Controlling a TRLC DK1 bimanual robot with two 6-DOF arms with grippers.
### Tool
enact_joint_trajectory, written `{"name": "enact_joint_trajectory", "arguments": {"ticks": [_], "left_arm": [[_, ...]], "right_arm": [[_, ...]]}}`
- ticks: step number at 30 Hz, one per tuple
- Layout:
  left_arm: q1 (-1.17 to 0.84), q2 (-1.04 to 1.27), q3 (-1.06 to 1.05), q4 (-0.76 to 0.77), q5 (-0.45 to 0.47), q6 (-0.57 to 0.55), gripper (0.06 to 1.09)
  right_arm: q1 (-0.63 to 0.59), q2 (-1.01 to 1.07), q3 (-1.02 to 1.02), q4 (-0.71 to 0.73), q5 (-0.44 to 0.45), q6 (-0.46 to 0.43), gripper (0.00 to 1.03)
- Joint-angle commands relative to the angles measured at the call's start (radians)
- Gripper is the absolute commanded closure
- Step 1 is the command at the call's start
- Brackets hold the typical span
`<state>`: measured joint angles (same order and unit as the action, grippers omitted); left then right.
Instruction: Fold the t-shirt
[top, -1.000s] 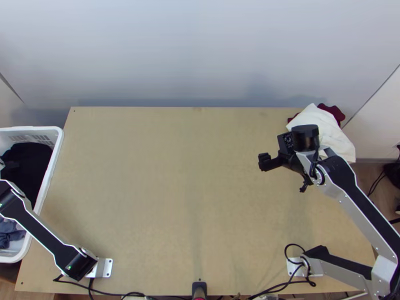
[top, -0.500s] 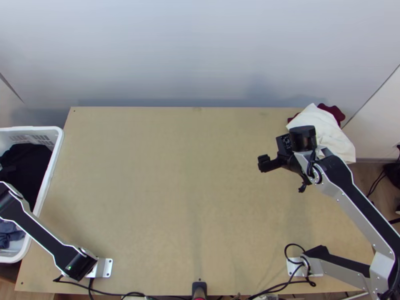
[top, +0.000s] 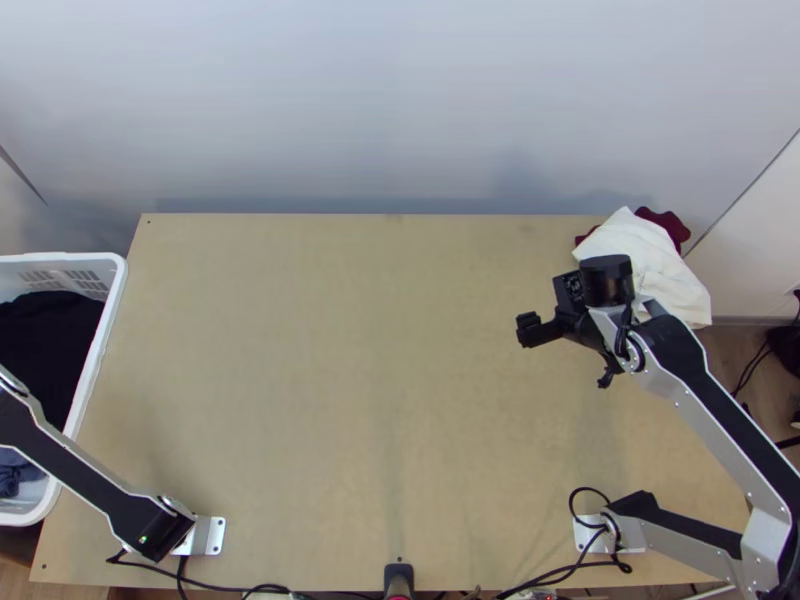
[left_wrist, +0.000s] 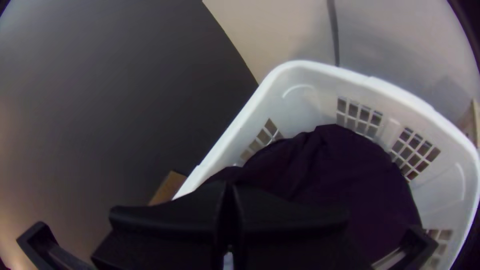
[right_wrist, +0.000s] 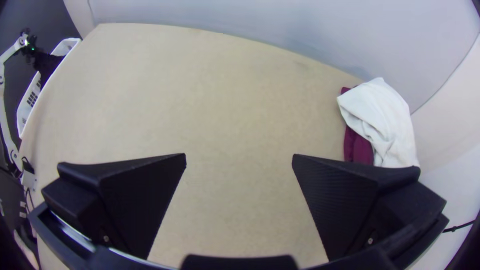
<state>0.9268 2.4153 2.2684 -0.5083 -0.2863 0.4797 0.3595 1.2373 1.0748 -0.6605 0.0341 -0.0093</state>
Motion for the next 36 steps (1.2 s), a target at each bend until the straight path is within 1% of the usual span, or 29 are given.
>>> {"name": "enact_joint_trajectory", "arguments": {"ticks": [1,5,12,16,19,22,24,26,29,36], "left_arm": [[-0.036,-0.254,-0.035,-0.228,0.081,-0.084,1.05],[-0.095,-0.435,-0.130,-0.342,0.113,-0.121,1.05],[-0.310,-0.822,-0.452,-0.343,0.121,-0.147,1.05],[-0.488,-0.973,-0.553,-0.406,0.093,-0.228,1.05],[-0.678,-1.061,-0.601,-0.480,0.035,-0.299,1.05],[-0.902,-1.099,-0.624,-0.547,-0.039,-0.397,1.05],[-1.043,-1.105,-0.635,-0.578,-0.062,-0.469,1.05],[-1.186,-1.101,-0.636,-0.584,-0.113,-0.536,1.05],[-1.372,-1.073,-0.635,-0.572,-0.157,-0.599,1.05],[-1.677,-0.894,-0.624,-0.558,-0.194,-0.636,1.05]], "right_arm": [[0.009,-0.047,-0.004,-0.001,-0.002,0.008,0.04],[0.007,-0.088,-0.015,-0.001,0.000,0.014,0.04],[0.006,-0.193,-0.087,0.004,0.000,0.014,0.04],[0.002,-0.253,-0.124,0.009,0.000,0.015,0.04],[-0.002,-0.297,-0.144,0.012,0.000,0.022,0.04],[-0.007,-0.337,-0.174,0.018,0.000,0.051,0.04],[-0.013,-0.371,-0.202,0.019,-0.002,0.062,0.04],[-0.025,-0.404,-0.228,0.021,-0.002,0.077,0.04],[-0.044,-0.466,-0.277,0.024,-0.002,0.081,0.04],[-0.090,-0.653,-0.426,0.030,-0.002,0.078,0.04]]}}
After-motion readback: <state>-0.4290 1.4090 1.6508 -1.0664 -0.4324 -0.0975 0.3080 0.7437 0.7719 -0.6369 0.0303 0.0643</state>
